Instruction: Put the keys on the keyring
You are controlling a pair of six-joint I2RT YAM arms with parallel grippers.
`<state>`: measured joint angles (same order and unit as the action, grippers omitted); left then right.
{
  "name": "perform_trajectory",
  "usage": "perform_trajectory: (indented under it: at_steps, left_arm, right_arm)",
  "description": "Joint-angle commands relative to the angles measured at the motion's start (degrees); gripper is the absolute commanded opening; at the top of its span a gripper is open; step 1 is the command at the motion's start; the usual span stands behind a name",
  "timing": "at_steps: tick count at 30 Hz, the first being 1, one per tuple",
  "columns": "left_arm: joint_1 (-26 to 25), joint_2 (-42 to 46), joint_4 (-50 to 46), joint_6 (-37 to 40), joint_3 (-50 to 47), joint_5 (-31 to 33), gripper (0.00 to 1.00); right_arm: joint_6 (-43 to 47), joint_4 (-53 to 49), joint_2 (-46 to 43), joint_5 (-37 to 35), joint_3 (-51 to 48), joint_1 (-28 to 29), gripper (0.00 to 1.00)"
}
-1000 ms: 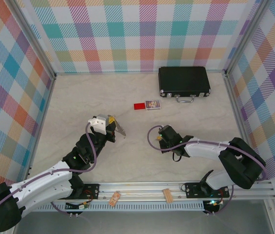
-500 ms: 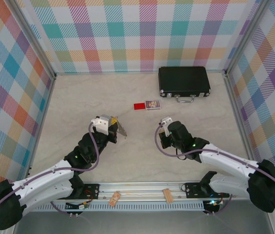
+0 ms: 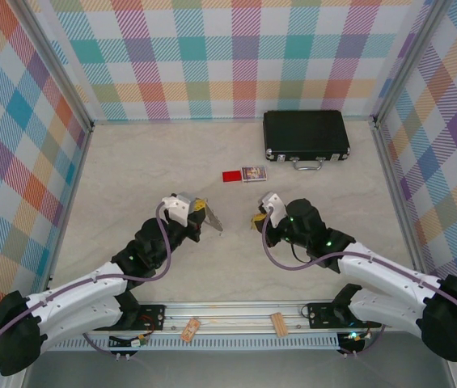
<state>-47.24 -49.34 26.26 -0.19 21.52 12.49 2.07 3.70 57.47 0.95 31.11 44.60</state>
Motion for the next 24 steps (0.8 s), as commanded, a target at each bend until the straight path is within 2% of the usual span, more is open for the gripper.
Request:
perform_trajectory:
  at_steps: [1, 6, 16, 19, 24]
  left_arm:
    - [-0.47, -0.39, 4.37, 2.02, 0.72, -5.34, 0.0]
    - [-0.47, -2.47, 7.03, 4.67, 0.65, -11.86, 0.0]
    - [-0.48, -10.48, 14.02, 8.28, 1.54, -17.92, 0.0]
    - [-0.52, -12.56, 12.95, 8.58, 3.51, -18.89, 0.0]
    - [-0.73, -14.95, 10.82, 10.26, 6.63, -21.66, 0.0]
  right_arm:
    - [2.93, 6.64, -0.49, 4.92, -1.21, -0.39, 0.0]
    - [5.21, 6.83, 0.58, 5.11, -0.17, -0.48, 0.0]
    - [8.37, 9.04, 0.53, 5.31, -0.41, -0.48, 0.0]
    - [7.2, 8.89, 0.38, 4.3, 0.11, -0.48, 0.0]
    - [8.28, 8.14, 0.28, 7.59, 1.08, -0.48, 0.0]
